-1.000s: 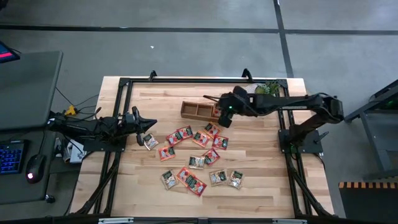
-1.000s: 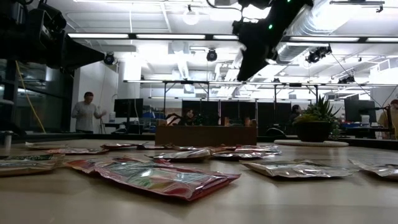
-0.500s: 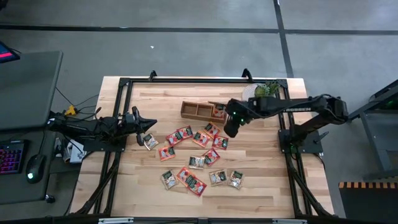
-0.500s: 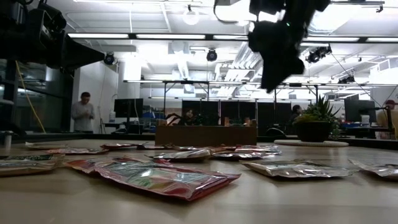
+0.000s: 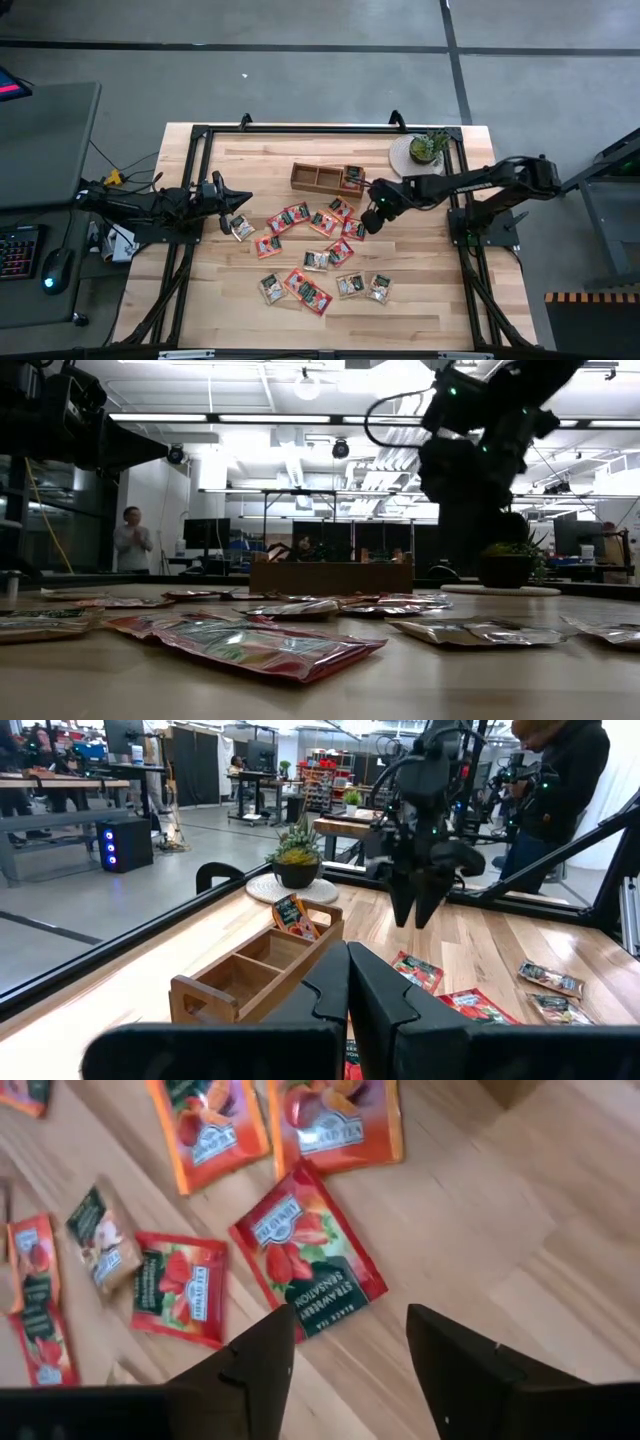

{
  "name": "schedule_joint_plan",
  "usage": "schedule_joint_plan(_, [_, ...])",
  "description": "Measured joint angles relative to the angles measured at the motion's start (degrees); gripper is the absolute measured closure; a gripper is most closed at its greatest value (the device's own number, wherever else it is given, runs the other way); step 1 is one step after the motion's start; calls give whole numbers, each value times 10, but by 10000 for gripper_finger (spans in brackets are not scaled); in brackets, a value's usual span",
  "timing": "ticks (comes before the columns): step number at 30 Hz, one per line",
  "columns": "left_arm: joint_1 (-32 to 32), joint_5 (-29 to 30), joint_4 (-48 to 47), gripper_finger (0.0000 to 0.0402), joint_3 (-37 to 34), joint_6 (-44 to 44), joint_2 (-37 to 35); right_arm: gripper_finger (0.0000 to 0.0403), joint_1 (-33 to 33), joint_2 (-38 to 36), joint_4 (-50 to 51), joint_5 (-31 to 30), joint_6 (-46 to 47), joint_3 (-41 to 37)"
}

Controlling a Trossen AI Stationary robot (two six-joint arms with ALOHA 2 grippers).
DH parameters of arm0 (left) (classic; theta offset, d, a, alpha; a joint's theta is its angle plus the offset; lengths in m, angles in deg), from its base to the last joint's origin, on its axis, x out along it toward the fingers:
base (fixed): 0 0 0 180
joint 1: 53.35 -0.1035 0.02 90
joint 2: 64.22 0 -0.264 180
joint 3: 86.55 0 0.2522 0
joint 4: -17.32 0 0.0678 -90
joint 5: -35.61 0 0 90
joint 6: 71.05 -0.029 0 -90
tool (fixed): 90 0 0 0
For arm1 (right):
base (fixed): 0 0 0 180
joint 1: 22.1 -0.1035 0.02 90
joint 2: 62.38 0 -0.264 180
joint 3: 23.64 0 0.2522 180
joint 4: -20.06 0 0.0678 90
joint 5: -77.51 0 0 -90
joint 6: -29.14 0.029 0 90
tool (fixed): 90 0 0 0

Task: Pick & Place Tea
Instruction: Put the red tea bag into the middle section of the wooden organizer

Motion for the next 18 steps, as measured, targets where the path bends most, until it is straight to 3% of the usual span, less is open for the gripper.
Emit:
schedule_joint_plan(9, [0,0,0,401,0,0,0,150,1,0,-56,-7,42,-60])
schedule_joint_plan(18, [0,0,0,401,0,0,0,142,1,0,-126,-35,66,-81])
